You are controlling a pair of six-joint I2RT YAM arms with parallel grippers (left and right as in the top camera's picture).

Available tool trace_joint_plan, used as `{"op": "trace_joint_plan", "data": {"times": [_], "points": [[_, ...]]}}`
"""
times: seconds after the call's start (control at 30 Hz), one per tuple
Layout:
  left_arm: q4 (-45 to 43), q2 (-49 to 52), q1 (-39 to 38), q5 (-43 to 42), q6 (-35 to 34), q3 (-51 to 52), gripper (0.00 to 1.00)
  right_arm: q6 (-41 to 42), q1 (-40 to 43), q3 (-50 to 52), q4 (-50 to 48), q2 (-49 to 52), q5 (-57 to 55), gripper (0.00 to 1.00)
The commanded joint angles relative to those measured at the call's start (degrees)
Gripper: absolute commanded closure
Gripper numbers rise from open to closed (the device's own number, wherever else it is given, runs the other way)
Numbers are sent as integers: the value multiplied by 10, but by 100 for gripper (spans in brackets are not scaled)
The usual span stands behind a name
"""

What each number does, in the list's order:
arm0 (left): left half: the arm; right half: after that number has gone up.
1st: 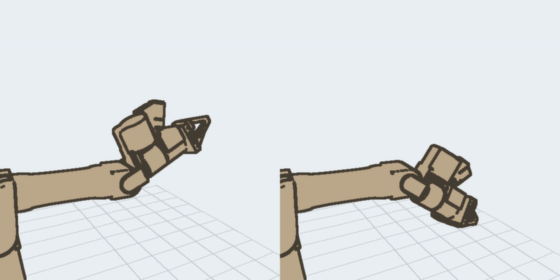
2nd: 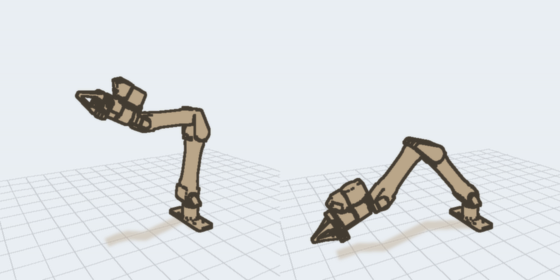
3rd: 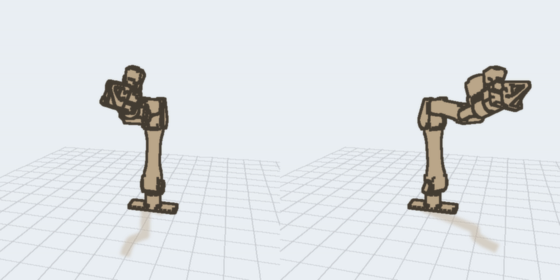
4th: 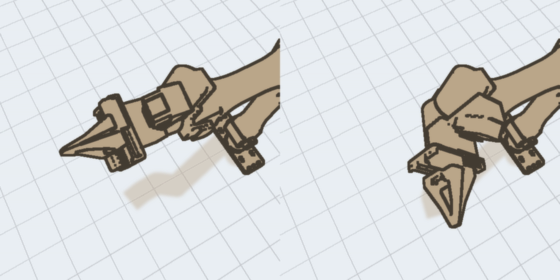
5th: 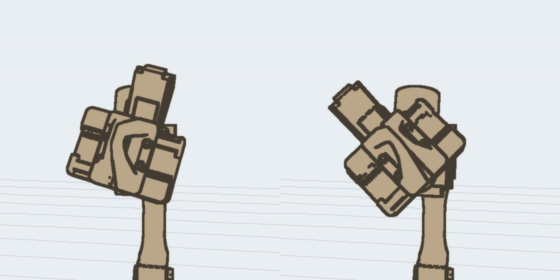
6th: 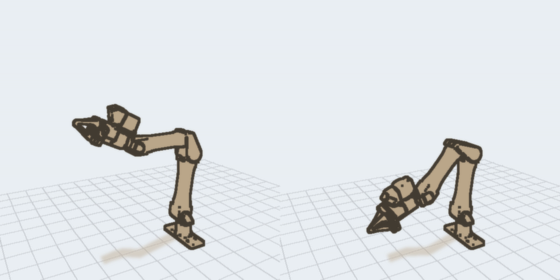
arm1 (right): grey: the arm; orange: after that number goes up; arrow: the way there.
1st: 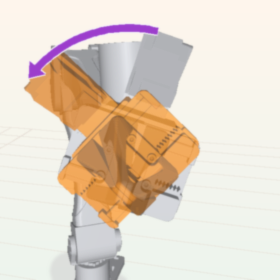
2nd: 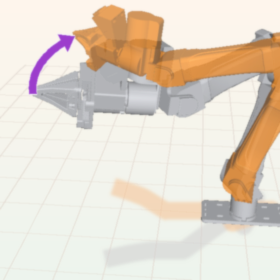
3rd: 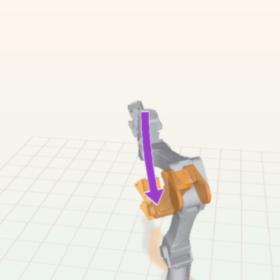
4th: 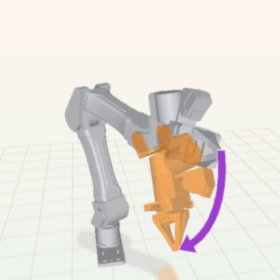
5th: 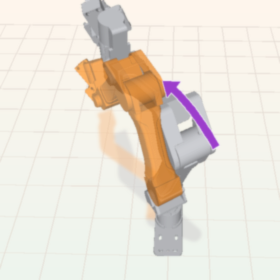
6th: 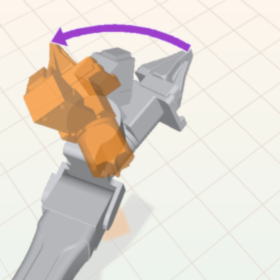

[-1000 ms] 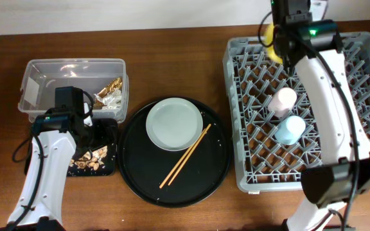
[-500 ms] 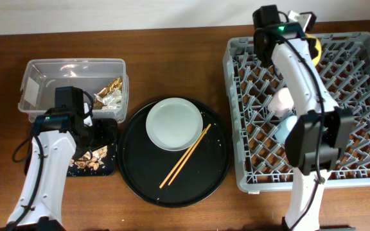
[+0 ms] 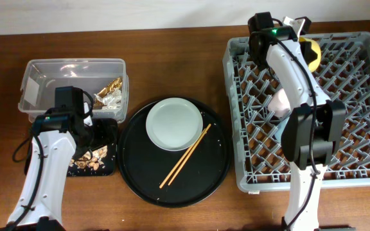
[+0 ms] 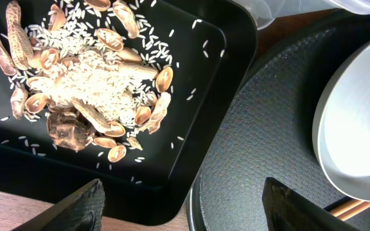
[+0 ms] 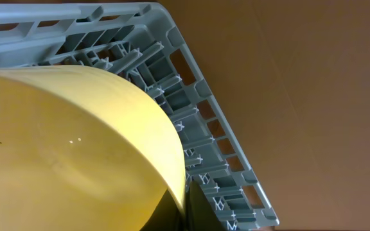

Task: Sort waste into correct bins and load items into the dishwasher rack
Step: 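Carry the yellow bowl to the back of the dish rack with right gripper, then reach the right gripper to the white plate and grasp its rim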

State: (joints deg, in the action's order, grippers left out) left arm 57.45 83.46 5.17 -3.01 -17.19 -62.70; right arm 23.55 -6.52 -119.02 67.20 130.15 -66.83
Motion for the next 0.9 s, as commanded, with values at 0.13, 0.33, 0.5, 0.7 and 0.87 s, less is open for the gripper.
{"op": "trace_joint_plan", "data": {"times": [0.13, 0.33, 0.5, 0.7, 0.87], "points": [[-2, -11, 2, -6, -6, -2, 22, 21, 0, 11, 0, 7, 5, 96], [-2, -11, 2, -6, -6, -2, 22, 39, -9, 44, -2, 7, 6, 96], [-3, -11, 2, -6, -6, -2, 22, 40, -33, 45, 1, 7, 25, 96], [-3, -11, 3, -6, -6, -2, 22, 40, -65, 45, 37, 7, 50, 90], [-2, -11, 2, -6, -6, -2, 22, 73, -66, 45, 77, -8, 121, 87]]}}
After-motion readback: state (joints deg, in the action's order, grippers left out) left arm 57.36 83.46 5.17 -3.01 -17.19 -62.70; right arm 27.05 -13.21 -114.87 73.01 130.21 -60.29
